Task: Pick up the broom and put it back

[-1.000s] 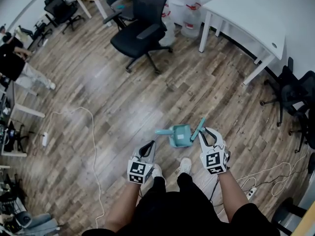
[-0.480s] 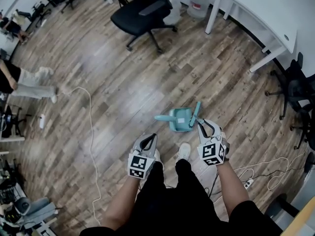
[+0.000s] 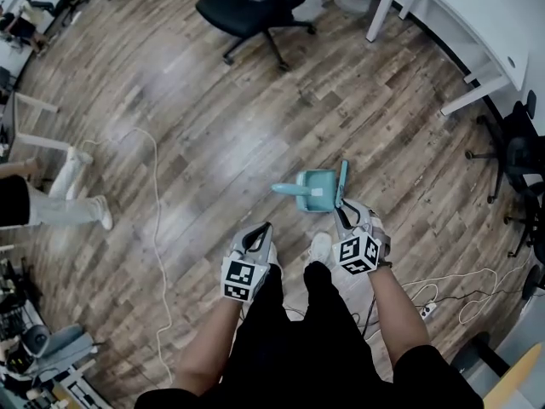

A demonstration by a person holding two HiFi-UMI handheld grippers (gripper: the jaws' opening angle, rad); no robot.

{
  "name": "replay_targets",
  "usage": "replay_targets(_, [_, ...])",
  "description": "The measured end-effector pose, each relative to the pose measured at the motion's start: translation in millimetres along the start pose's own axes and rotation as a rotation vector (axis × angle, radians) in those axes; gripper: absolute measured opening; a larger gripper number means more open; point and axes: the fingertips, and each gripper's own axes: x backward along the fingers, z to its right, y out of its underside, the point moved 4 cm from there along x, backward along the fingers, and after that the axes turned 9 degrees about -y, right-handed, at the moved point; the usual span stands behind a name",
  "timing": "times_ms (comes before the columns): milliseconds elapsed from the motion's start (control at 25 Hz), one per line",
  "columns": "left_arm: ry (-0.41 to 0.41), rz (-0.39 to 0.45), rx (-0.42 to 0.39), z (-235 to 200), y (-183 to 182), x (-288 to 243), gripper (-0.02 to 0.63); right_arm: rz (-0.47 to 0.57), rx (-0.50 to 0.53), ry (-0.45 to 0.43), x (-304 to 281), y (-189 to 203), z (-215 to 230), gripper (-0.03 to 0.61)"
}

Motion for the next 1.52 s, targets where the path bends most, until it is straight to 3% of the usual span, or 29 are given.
replay_targets(280, [0.025,-0.02,-0.011,7,9,1,0.017,0.013,0.023,-0.045,-20,-15,-3,0.092])
replay_targets(760, [-0.025,-0.027,0.043,-11,16,14,0.017,0.004,0.022,-0.099,-47,-37,-14,0.091])
replay_targets(1520, [-0.024,-0.029,0.051,-10,19,16,0.017,0.01,0.02,-0.105,-56,-43,-17,0.109])
